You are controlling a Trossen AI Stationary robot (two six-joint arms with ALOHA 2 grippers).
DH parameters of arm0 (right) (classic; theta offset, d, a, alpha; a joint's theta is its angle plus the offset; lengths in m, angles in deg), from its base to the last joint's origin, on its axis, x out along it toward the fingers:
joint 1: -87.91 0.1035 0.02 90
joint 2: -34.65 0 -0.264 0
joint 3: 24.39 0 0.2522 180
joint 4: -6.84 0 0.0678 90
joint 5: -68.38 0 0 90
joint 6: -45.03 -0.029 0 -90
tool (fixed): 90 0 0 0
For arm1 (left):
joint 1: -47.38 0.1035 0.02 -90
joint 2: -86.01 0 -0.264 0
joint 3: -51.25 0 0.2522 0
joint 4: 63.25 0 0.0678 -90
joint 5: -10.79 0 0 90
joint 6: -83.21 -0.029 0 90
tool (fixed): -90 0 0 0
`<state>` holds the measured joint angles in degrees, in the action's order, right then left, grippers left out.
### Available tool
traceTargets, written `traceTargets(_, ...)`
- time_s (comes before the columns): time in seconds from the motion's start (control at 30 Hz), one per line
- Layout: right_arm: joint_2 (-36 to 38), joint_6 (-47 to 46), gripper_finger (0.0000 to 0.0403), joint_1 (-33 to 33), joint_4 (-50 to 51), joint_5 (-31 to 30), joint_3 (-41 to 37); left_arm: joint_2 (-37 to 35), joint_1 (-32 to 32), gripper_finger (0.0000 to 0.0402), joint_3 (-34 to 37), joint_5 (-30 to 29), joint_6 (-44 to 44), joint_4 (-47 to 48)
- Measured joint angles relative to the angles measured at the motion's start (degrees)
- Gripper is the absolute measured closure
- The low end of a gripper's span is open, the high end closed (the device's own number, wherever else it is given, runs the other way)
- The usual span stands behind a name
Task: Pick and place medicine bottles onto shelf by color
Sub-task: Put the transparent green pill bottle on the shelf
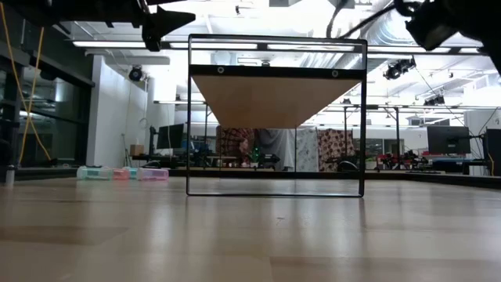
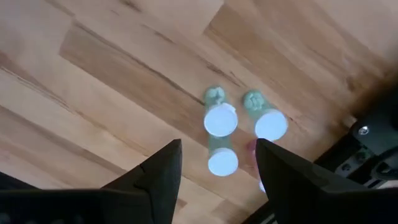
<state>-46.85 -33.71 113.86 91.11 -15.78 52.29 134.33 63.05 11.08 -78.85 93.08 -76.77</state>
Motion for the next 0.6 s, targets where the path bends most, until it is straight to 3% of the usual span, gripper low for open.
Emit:
traceTargets(0.3, -2.3, 1.6, 0.0208, 0.2, -1.2, -0.2, -0.9, 0.0, 0.1, 0.0179, 0.0, -0.8, -1.9, -0.9)
traceTargets(0.47, 1.9, -1.4, 0.0208, 1.3, -6.4, 2.1, -9.0, 0.0, 0.1, 0.0179, 0.0, -0.5, -1.9, -0.9)
traceTargets(0.6, 7.6, -4.5, 0.0208, 2.8, -10.7, -3.7, -11.9, 0.0, 0.0, 0.0179, 0.0, -0.6, -1.7, -1.0)
